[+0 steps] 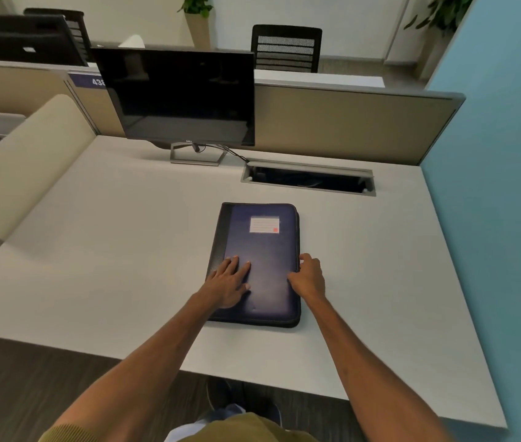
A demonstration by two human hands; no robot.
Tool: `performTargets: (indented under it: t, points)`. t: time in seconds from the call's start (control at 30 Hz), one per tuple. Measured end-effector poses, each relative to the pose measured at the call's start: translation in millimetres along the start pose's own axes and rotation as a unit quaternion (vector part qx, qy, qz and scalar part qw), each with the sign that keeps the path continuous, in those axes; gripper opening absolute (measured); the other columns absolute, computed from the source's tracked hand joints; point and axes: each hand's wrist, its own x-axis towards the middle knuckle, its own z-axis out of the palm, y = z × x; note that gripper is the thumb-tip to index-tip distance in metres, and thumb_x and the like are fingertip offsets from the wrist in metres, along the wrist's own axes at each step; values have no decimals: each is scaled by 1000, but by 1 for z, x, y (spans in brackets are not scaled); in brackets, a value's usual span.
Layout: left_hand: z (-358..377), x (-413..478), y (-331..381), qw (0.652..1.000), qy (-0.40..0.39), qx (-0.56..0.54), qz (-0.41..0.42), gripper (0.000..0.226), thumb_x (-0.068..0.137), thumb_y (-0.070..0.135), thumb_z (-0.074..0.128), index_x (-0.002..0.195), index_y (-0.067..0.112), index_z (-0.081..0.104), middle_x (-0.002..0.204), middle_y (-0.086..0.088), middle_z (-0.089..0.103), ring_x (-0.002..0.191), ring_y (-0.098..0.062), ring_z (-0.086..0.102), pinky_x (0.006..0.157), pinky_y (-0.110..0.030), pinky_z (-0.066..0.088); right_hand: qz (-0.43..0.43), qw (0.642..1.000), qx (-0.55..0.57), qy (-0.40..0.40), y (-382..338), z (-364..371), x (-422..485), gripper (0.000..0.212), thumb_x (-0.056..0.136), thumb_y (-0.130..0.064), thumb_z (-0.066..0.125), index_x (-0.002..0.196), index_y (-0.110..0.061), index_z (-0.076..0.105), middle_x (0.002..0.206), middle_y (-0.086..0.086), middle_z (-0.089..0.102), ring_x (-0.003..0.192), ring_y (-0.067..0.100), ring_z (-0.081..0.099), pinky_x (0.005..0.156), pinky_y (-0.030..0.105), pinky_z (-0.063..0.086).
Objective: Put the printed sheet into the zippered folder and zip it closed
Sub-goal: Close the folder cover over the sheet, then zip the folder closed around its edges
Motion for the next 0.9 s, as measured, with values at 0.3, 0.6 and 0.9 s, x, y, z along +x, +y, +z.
performTargets:
  t: [0.3, 0.6, 0.9]
  points:
    - [12, -8, -9, 999, 34, -4, 4, 72, 118, 45, 36, 176, 25, -1, 184, -6, -9, 172, -31, -9, 140, -53, 11, -135, 974, -181, 23, 7, 24, -12, 51, 96, -7, 68, 145, -12, 56, 155, 8, 38, 141, 29, 46, 117, 42, 46]
    - [20, -48, -49, 984, 101, -133, -60, 75, 103, -3, 47, 172, 18, 28, 180, -8, 23, 163, -34, 35, 130, -45, 39, -241, 952, -188, -1, -17, 68, -42, 38, 98, -9, 66, 135, -14, 66, 141, 4, 53, 130, 24, 54, 109, 37, 50]
    - [36, -87, -97, 983, 111, -132, -65, 52, 98, -6, 52, 144, 13, 66, 143, -8, 70, 134, -30, 65, 113, -41, 53, -262, 948, -173, -48, -37, 133, -98, 19, 104, -32, 62, 107, -17, 73, 103, 2, 77, 92, 18, 72, 84, 36, 63]
